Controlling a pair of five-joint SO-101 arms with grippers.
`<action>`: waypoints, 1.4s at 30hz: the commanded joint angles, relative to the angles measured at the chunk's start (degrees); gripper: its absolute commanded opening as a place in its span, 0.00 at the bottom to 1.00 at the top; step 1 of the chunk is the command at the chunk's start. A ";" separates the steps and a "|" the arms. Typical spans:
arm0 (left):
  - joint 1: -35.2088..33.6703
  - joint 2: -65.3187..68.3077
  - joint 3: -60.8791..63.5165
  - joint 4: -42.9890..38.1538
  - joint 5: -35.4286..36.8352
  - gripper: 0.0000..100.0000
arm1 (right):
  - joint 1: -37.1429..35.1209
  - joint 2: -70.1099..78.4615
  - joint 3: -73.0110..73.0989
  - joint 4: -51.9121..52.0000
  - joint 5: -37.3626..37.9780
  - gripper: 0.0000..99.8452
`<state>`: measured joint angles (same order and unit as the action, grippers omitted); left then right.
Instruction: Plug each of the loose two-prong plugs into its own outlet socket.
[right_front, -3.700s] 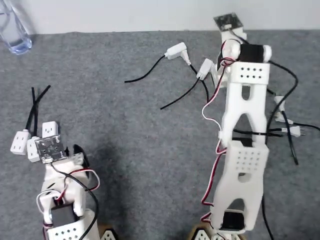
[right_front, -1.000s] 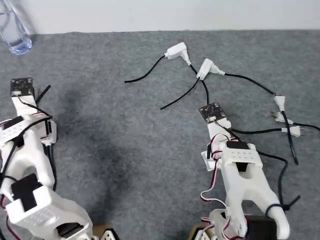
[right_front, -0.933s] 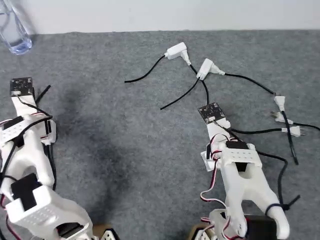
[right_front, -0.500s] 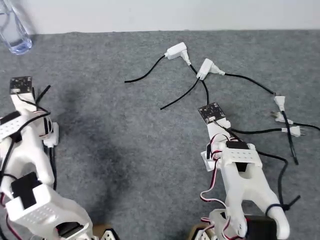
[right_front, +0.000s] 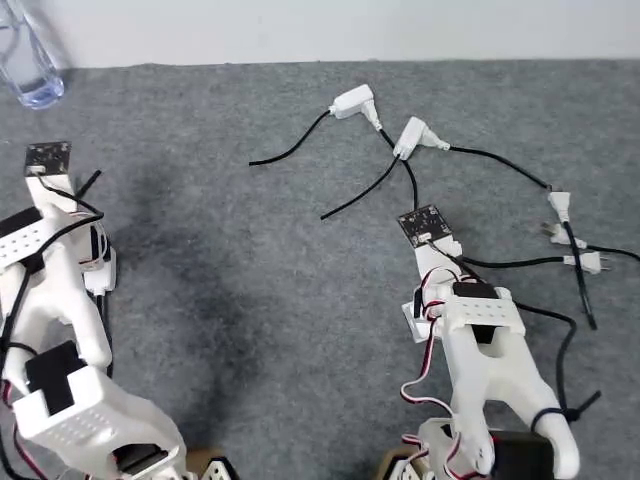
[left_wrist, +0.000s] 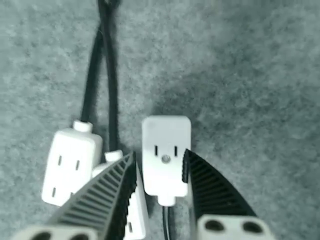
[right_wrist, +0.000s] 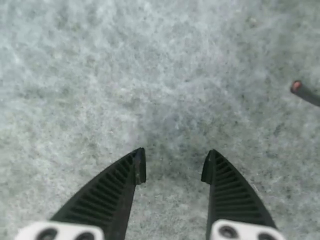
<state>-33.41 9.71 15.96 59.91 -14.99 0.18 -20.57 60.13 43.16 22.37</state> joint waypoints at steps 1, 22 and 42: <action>0.26 1.49 -1.10 -3.43 0.62 0.15 | -0.40 -1.54 -0.26 -1.10 0.70 0.19; 0.44 17.93 -21.67 20.13 -3.78 0.16 | -0.40 -1.45 -0.26 -1.10 0.79 0.19; 0.09 21.71 -24.31 16.62 5.10 0.27 | -0.48 -1.36 -0.26 -0.92 3.34 0.19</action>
<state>-33.41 28.62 -6.37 79.60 -10.59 0.09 -20.57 60.13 43.16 25.10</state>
